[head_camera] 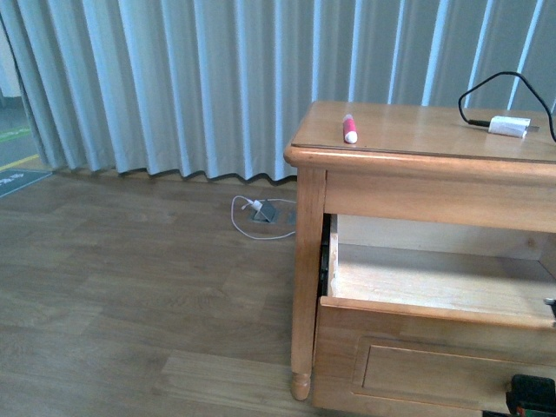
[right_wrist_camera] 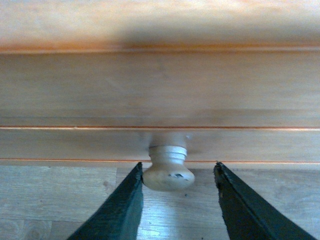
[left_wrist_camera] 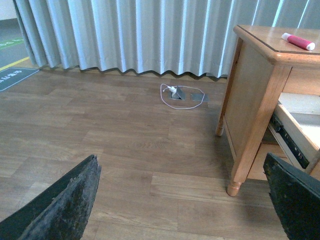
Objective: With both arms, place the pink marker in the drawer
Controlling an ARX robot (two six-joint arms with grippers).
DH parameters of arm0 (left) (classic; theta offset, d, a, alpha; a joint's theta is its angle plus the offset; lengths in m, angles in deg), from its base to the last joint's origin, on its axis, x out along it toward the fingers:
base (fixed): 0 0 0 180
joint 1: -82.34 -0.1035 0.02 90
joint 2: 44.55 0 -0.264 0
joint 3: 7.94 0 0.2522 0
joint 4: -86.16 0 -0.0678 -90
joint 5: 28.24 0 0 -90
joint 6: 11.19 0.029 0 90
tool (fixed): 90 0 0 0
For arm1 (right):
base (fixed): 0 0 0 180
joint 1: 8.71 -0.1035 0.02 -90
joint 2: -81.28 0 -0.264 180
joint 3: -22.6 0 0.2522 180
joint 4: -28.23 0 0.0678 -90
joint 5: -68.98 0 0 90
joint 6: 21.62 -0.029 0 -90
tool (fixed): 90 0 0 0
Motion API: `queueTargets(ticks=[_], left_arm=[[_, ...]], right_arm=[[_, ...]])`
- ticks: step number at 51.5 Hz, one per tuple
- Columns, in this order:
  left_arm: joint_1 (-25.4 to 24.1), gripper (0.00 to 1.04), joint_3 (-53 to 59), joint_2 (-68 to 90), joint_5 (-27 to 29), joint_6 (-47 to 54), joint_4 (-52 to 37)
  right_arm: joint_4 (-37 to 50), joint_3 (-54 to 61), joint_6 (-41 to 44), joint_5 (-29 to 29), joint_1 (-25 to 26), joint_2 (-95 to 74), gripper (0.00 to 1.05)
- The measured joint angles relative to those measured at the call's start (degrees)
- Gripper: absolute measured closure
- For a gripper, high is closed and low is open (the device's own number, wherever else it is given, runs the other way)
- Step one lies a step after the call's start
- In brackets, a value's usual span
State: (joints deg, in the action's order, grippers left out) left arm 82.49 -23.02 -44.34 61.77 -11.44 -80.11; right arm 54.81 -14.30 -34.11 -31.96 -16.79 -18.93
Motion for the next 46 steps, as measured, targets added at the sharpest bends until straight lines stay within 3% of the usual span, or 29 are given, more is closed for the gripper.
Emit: queueTargets(ticks=[8,13,25,36,46], left_arm=[[0.00,0.06,0.00,0.00,0.00,0.00,0.00],[0.00,0.06,0.00,0.00,0.00,0.00,0.00],[0.00,0.06,0.00,0.00,0.00,0.00,0.00],[0.00,0.06,0.00,0.00,0.00,0.00,0.00],[0.00,0.06,0.00,0.00,0.00,0.00,0.00]], right_arm=[[-9.09,2.58,-1.11,1.95,1.31,12.55,0.22],[-19.10,3.96,-1.62,4.70,1.81,24.72,0.06],[-43.15,4.35,-0.98,10.80,4.59,55.23,0.08],[-59.41,3.32,1.51,17.59,8.24,74.40,0.08],[-59.98,3.28,2.60,18.60,8.70,77.88,0.08]])
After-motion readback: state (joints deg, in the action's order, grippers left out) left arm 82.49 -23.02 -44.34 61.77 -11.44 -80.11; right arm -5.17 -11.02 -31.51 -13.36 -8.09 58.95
